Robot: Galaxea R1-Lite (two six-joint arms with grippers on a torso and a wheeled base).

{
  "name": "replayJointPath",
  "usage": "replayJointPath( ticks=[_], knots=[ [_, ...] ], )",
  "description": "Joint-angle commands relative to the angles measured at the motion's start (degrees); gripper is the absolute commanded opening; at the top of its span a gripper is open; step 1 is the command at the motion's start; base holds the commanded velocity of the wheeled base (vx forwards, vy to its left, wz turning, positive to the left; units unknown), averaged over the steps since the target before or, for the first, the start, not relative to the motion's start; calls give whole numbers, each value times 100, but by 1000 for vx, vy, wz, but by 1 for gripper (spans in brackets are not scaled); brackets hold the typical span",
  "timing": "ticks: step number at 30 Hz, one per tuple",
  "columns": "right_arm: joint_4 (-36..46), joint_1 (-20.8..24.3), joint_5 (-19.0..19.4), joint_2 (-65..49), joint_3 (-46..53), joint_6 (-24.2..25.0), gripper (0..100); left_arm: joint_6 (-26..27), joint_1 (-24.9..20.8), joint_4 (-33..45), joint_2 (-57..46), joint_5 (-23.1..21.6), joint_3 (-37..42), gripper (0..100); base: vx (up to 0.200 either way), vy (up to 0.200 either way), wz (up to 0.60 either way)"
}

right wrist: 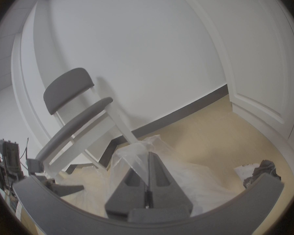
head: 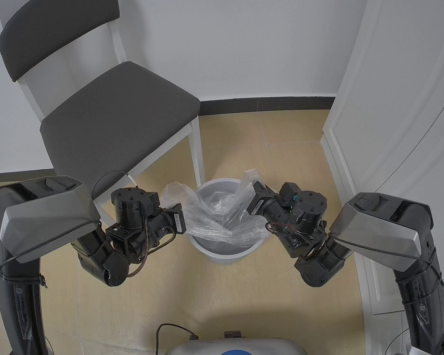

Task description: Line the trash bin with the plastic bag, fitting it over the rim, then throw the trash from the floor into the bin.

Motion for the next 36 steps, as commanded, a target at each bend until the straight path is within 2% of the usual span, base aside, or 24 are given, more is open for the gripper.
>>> replayJointPath(
  ticks=[1,13,19,24,32,36],
  knots=[
    [10,-85,-90,-19,-205,105,0,-3,6,1,-138,6,11,0,0,0,0],
    [651,-393,-107,-318,-152,79,0,41,-372,10,-208,6,310,0,0,0,0],
    [2339,-1078,-125,-1215,-100,35,0,1210,-143,177,-208,-2,846,0,0,0,0],
    [2910,-1456,-125,-1469,-100,-124,0,1825,120,185,-244,-2,1127,0,0,0,0],
    [3121,-1570,-107,-1830,586,-879,0,1913,138,133,-217,-55,1154,0,0,0,0],
    [3077,-1465,-107,-1856,770,-1038,0,1702,-3,-26,-147,-64,951,0,0,0,0]
  ],
)
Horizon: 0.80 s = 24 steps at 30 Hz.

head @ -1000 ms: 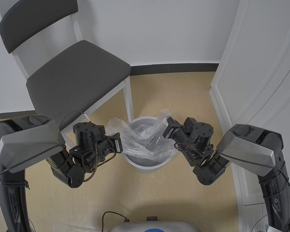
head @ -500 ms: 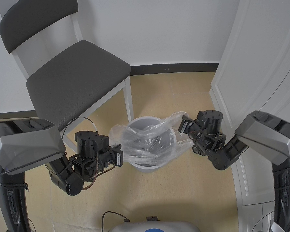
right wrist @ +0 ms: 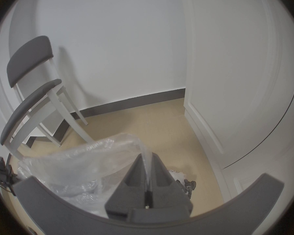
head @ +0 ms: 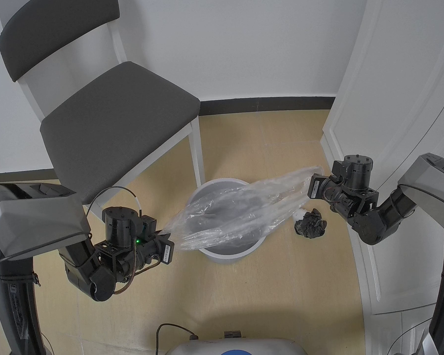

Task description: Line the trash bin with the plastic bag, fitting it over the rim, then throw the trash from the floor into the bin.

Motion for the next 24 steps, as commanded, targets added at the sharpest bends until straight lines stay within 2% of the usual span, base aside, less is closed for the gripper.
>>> replayJointPath(
  ticks=[1,4,12,17,21,24],
  knots=[
    [-41,105,5,-210,227,-76,0,-313,-182,-154,103,-1,-227,0,0,0,0],
    [-59,184,-4,-228,244,-67,0,-1016,-455,-329,156,70,-482,0,0,0,0],
    [-77,254,-13,-184,227,-41,0,-1569,-833,-356,270,166,-763,0,0,0,0],
    [-85,553,-30,-114,183,144,0,-1358,-763,-312,393,553,-860,0,0,0,0],
    [-147,606,-206,-114,86,293,0,-1130,-472,-180,-11,544,-736,0,0,0,0],
    [-112,527,-232,-237,156,249,0,-919,-279,295,-425,509,-517,0,0,0,0]
  ],
)
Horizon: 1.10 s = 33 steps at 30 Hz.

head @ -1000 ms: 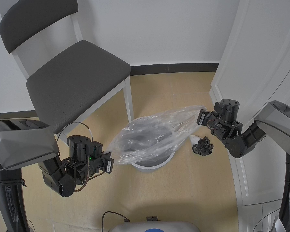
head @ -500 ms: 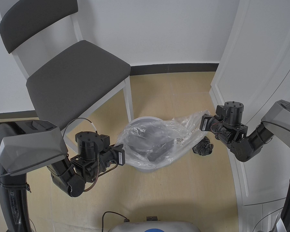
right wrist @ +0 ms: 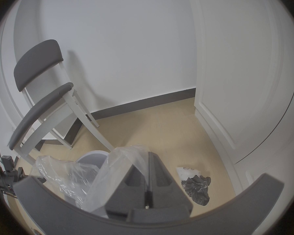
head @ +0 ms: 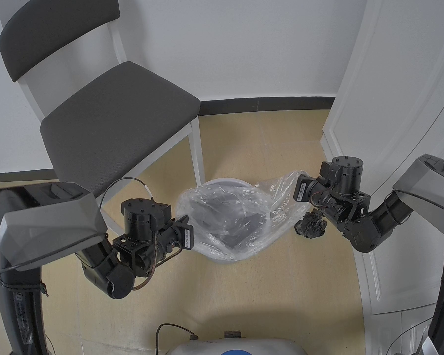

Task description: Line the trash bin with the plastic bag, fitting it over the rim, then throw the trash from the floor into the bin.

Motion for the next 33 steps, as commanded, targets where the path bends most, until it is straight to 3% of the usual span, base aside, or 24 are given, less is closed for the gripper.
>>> replayJointPath(
  ticks=[1,7,15,23,33],
  knots=[
    [53,-57,-56,-141,51,-18,0,243,324,527,-679,-31,246,0,0,0,0],
    [255,-250,-56,-387,412,-528,0,269,395,1459,-1163,-233,351,0,0,0,0],
    [290,-188,-47,-351,842,-967,0,392,228,1468,-1101,-453,632,0,0,0,0],
    [290,-188,-3,-378,1115,-1319,0,1025,210,1538,-1154,-488,1002,0,0,0,0],
    [220,-92,-29,-158,1247,-1574,0,1034,140,1661,-785,-471,861,0,0,0,0]
  ],
)
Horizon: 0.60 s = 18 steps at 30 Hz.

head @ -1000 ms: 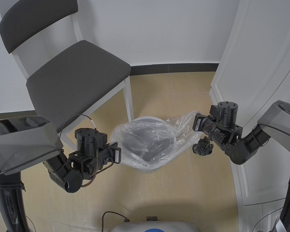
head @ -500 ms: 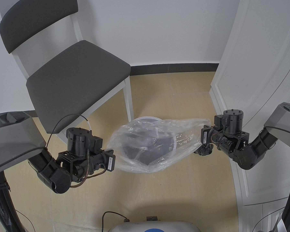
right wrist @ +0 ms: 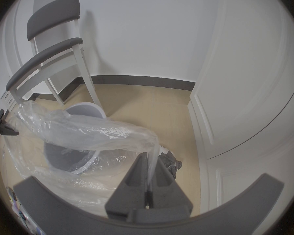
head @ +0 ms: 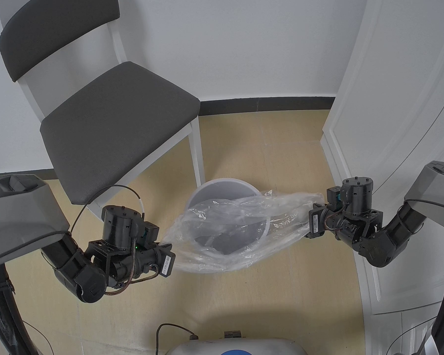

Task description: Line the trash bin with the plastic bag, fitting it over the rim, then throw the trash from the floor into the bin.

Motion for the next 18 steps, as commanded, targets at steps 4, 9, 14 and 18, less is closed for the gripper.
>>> replayJointPath(
  ticks=[4,9,14,18],
  knots=[
    [-127,263,-102,616,-178,42,0,-18,-193,-233,868,239,-279,0,0,0,0],
    [-664,316,-594,1187,-591,42,0,0,-211,-1086,1545,1030,-613,0,0,0,0],
    [-1033,307,-823,1451,-960,42,0,8,-202,-1736,1870,1347,-938,0,0,0,0],
    [-1129,290,-867,1468,-1057,51,0,0,-184,-1885,1993,1558,-1158,0,0,0,0]
  ],
)
